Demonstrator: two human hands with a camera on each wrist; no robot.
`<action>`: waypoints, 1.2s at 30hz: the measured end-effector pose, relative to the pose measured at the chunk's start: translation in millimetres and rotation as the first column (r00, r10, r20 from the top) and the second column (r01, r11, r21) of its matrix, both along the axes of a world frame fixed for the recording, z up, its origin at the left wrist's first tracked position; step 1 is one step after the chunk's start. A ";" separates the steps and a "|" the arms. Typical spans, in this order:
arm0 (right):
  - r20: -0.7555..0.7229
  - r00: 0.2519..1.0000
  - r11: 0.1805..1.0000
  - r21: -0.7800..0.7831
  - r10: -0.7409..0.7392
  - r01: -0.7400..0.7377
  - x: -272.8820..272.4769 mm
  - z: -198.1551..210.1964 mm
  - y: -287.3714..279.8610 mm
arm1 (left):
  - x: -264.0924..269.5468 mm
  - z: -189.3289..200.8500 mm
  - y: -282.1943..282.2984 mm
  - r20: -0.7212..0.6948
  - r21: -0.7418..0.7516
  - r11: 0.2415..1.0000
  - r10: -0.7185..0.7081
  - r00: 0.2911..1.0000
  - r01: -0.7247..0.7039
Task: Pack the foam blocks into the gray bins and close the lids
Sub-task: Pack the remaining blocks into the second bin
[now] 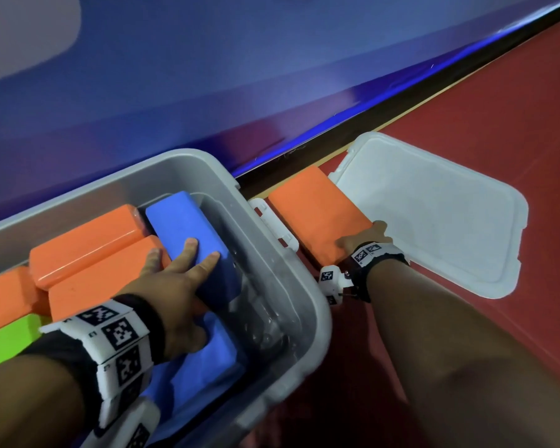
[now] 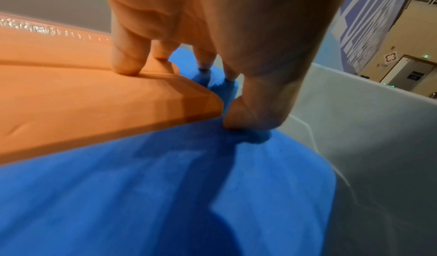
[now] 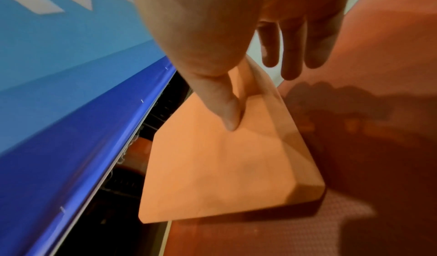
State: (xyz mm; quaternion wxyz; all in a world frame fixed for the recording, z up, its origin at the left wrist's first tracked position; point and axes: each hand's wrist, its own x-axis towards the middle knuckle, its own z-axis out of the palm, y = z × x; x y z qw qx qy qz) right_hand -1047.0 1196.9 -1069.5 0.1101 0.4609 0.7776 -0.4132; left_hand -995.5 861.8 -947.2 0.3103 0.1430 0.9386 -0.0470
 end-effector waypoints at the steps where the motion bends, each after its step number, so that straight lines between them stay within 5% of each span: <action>1: 0.046 0.999 0.996 0.082 0.029 -0.032 0.4 1.3 -2.4 | 0.3 -0.6 0.5 -0.003 0.008 1.000 0.001 1.000 -0.001; 4: 0.070 0.988 0.952 0.266 0.138 -0.152 7.8 7.7 -14.2 | -1.9 -3.8 3.0 -0.017 0.004 1.000 -0.016 1.000 0.016; 9: -0.228 0.936 0.927 0.323 0.269 -0.188 21.0 4.6 -18.7 | -2.7 -7.9 1.1 -0.023 0.019 1.000 -0.011 1.000 0.011; 16: -0.229 0.936 0.953 0.208 0.268 -0.222 23.1 25.9 -46.2 | -2.5 -9.6 0.8 -0.047 0.039 0.999 0.004 0.999 -0.002; 20: -0.427 0.891 0.963 0.268 0.153 -0.037 10.7 109.0 -38.6 | 9.5 -4.9 8.7 -0.082 0.049 0.998 0.049 0.995 -0.045; 26: -0.610 0.626 0.843 0.517 0.486 -0.151 31.2 267.8 -54.0 | 14.3 0.5 5.9 -0.111 0.095 0.994 0.060 0.992 -0.050; 30: -0.520 0.505 0.698 0.663 0.689 -0.269 64.5 350.3 -91.6 | 16.5 8.2 -8.9 -0.122 0.168 0.985 0.057 0.991 -0.036; 36: -0.189 0.543 0.556 0.498 0.818 -0.665 92.5 379.2 -144.8 | 13.0 22.8 -37.4 -0.120 0.311 0.949 0.094 0.988 -0.053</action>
